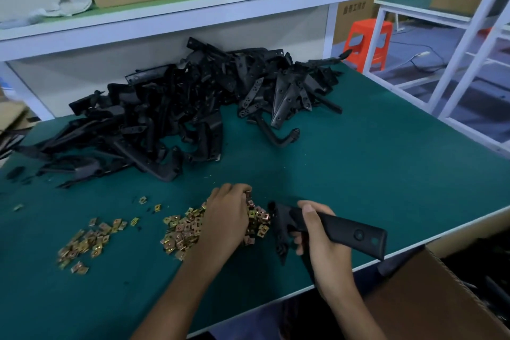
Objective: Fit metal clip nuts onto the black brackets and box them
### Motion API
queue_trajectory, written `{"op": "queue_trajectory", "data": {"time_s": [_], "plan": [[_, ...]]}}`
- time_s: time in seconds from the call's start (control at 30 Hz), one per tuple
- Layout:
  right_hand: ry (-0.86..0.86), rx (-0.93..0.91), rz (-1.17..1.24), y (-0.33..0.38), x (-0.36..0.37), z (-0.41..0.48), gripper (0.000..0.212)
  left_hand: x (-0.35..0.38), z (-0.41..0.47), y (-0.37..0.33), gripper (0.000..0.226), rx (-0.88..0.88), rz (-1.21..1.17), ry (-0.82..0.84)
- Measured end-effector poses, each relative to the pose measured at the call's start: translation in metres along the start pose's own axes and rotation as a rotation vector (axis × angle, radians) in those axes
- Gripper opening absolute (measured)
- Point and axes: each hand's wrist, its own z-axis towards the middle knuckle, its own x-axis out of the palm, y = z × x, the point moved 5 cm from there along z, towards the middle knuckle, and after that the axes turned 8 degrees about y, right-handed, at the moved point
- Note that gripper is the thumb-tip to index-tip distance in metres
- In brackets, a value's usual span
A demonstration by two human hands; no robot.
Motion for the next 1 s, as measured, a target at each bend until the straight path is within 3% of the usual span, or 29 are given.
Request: {"op": "queue_trajectory", "data": {"time_s": [0.17,0.37,0.47,0.7,0.8,0.93,1.0], "plan": [[0.046,-0.013,0.003,0.001,0.005,-0.001,0.013,-0.01,-0.026,0.015,0.025,-0.143,-0.256,-0.046],[0.069,-0.034,0.061,0.001,0.033,-0.001,0.007,-0.019,-0.062,0.028,0.031,-0.173,-0.353,-0.135],[0.053,-0.029,0.019,-0.007,0.043,-0.007,0.019,-0.019,-0.077,0.035,0.026,-0.237,-0.462,-0.149],[0.119,-0.007,-0.099,-0.011,0.045,-0.008,0.022,-0.024,-0.093,0.048,0.024,-0.381,-0.723,-0.165],[0.12,-0.004,-0.13,-0.012,0.045,-0.009,0.02,-0.023,-0.088,0.05,0.026,-0.462,-0.966,-0.164],[0.124,0.002,-0.128,-0.012,0.047,-0.008,0.01,-0.019,-0.084,0.046,0.029,-0.435,-1.526,-0.102],[0.131,-0.007,-0.123,-0.011,0.049,-0.008,0.01,-0.02,-0.084,0.045,0.031,-0.405,-1.593,-0.079]]}}
